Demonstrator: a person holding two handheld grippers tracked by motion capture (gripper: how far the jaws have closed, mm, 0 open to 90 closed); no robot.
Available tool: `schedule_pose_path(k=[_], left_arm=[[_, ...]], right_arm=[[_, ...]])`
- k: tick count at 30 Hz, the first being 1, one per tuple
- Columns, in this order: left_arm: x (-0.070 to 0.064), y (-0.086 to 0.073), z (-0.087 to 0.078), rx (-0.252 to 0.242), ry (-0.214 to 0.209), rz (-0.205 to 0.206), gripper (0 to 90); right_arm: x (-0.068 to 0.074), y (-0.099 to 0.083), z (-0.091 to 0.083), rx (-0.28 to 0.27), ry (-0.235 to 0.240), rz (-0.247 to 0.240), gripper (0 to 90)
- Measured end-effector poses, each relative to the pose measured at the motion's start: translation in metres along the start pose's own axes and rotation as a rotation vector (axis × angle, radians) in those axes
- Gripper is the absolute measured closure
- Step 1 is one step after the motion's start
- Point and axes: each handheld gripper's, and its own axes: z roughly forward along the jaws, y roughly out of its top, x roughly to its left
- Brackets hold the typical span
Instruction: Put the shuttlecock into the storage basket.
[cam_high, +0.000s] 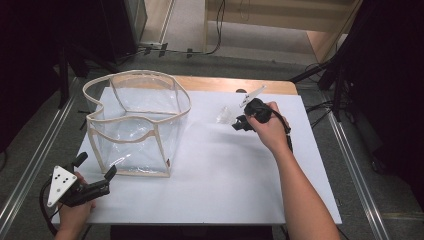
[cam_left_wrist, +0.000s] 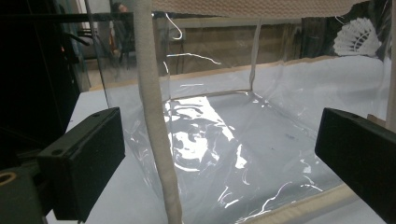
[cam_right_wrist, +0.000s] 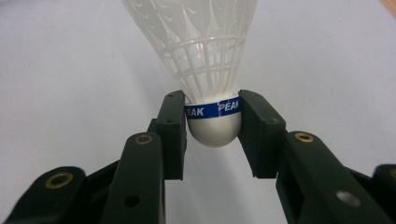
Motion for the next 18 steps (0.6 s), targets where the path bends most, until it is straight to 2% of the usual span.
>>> schedule_pose_path(k=[9, 12, 18], left_arm=[[0.000, 0.000, 0.000, 0.001, 0.001, 0.003, 2.3], [0.000, 0.000, 0.000, 0.001, 0.000, 0.004, 2.3], [0.000, 0.000, 0.000, 0.000, 0.000, 0.001, 2.3]], right_arm=[[0.004, 0.003, -0.015, -0.075, -0.004, 0.030, 61.4], [0.006, 0.006, -0.020, -0.098, -0.016, 0.021, 61.4], [0.011, 0.013, -0.025, -0.151, -0.007, 0.021, 61.4]])
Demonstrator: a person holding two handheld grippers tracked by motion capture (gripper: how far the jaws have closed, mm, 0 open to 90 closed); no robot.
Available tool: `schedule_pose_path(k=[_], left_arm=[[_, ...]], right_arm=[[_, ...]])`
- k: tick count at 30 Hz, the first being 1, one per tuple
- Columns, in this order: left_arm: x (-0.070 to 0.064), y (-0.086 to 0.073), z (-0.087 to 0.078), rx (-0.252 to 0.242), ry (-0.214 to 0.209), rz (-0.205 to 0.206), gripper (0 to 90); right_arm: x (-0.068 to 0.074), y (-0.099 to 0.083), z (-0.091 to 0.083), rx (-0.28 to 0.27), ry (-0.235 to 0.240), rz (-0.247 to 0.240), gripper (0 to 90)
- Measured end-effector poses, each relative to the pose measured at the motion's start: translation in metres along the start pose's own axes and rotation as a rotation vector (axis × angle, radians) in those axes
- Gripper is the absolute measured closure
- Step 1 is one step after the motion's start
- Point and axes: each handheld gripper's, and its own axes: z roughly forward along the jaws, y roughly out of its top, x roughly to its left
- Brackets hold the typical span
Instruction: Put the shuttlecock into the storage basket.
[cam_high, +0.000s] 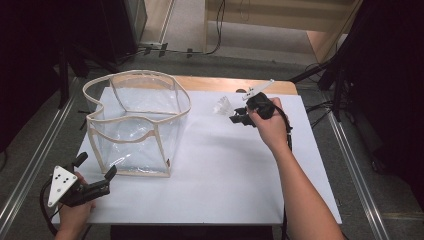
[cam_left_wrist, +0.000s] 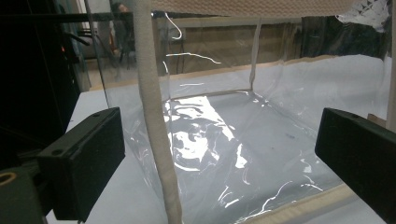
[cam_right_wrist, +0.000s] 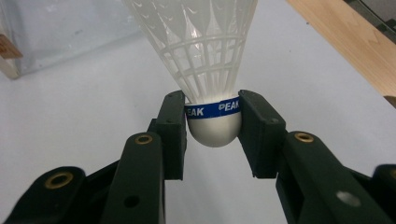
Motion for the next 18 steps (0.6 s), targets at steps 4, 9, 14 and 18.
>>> schedule_pose_path(k=[4, 9, 14, 18], left_arm=[[0.000, 0.000, 0.000, 0.000, -0.001, -0.001, 2.3], [0.000, 0.000, 0.000, -0.002, -0.001, -0.003, 2.3], [0.000, 0.000, 0.000, -0.002, -0.002, -0.003, 2.3], [0.000, 0.000, 0.000, -0.002, -0.002, -0.003, 2.3]], right_arm=[[0.002, 0.005, -0.001, -0.031, 0.000, 0.010, 61.3], [0.004, 0.009, 0.001, -0.046, 0.008, 0.006, 61.4], [0.006, 0.013, 0.000, -0.071, 0.013, 0.009, 61.4], [0.008, 0.016, -0.001, -0.088, 0.018, 0.011, 61.4]])
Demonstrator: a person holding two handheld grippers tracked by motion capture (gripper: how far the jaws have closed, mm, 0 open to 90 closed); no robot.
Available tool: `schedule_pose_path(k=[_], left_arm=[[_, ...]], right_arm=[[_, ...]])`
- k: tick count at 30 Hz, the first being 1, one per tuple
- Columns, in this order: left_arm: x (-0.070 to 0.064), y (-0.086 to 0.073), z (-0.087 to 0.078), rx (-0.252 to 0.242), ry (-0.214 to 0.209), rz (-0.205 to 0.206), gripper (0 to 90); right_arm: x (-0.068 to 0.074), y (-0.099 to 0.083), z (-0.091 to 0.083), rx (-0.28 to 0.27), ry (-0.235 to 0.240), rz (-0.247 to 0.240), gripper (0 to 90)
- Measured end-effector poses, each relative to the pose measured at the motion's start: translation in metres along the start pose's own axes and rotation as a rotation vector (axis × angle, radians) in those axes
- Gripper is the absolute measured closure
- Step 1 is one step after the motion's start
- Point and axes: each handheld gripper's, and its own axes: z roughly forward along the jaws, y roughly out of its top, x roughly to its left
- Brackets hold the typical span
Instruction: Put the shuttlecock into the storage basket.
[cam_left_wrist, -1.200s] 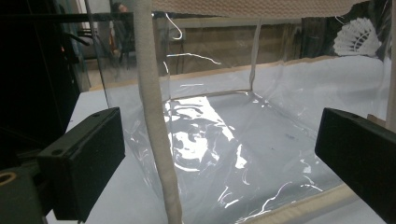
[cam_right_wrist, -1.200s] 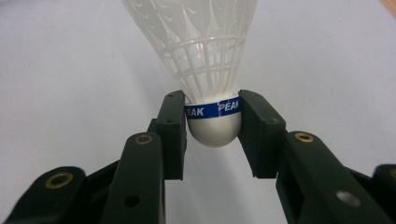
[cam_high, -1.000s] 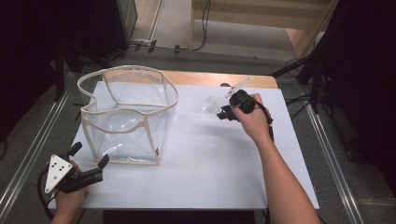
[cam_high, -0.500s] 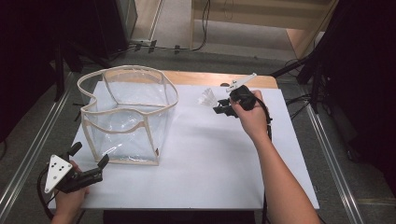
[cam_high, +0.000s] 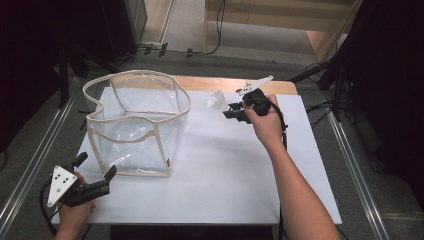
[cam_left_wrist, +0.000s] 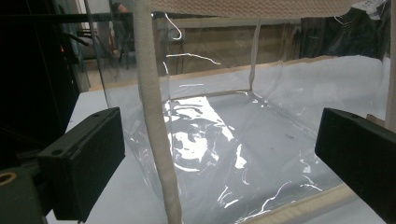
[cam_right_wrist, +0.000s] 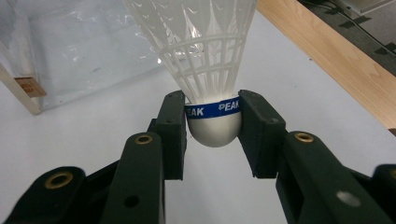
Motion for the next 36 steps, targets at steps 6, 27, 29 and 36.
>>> schedule_pose_path(k=[6, 27, 29, 36], left_arm=[[0.000, 0.000, 0.000, 0.000, 0.000, 0.001, 2.3], [0.000, 0.000, 0.000, 0.002, -0.001, 0.007, 2.3], [0.000, 0.000, 0.000, 0.002, -0.001, 0.007, 2.3], [0.000, 0.000, 0.000, 0.001, -0.002, 0.007, 2.3]], right_arm=[[0.000, 0.002, -0.003, -0.033, 0.012, 0.012, 61.4], [0.004, 0.009, -0.005, -0.130, 0.023, 0.020, 61.3], [0.004, 0.010, -0.004, -0.138, 0.025, 0.027, 61.3], [0.006, 0.014, -0.004, -0.159, 0.024, 0.027, 61.4]])
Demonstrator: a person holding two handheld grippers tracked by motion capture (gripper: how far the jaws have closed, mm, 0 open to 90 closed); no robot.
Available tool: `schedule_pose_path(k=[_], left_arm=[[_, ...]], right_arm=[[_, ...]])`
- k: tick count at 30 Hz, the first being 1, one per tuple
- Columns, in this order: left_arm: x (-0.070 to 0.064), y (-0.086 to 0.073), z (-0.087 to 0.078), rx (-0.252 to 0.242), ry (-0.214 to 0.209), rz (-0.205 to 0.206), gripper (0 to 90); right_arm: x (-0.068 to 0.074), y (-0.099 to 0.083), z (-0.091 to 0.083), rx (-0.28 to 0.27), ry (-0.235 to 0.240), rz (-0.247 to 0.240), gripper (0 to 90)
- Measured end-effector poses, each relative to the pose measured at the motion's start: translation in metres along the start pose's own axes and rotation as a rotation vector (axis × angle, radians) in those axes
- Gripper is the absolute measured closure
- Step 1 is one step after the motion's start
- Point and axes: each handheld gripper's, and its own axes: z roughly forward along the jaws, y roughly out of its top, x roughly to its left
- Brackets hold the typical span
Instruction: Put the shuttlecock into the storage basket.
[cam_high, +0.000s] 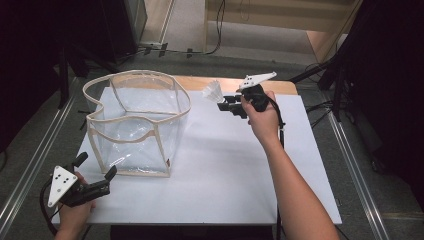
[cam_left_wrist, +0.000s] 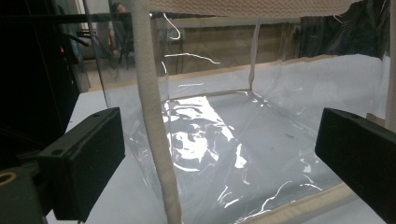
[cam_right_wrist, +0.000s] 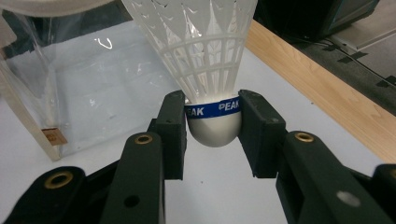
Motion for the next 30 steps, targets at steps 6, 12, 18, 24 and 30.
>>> schedule_pose_path(k=[6, 12, 18, 24, 30], left_arm=[[0.000, 0.000, 0.000, 0.000, -0.001, 0.000, 2.3], [0.000, 0.000, 0.000, 0.000, -0.001, -0.001, 2.3], [0.000, 0.000, 0.000, -0.001, -0.001, 0.000, 2.3], [0.000, 0.000, 0.000, 0.000, -0.001, 0.001, 2.3], [0.000, 0.000, 0.000, 0.001, -0.002, 0.002, 2.3]], right_arm=[[0.002, 0.004, 0.000, -0.014, -0.019, -0.006, 61.4], [0.005, 0.006, -0.001, -0.022, -0.014, -0.008, 61.4], [0.006, 0.007, -0.001, -0.028, -0.016, -0.007, 61.3], [0.008, 0.009, -0.001, -0.034, -0.012, -0.008, 61.3], [0.011, 0.012, -0.002, -0.051, -0.008, -0.007, 61.3]])
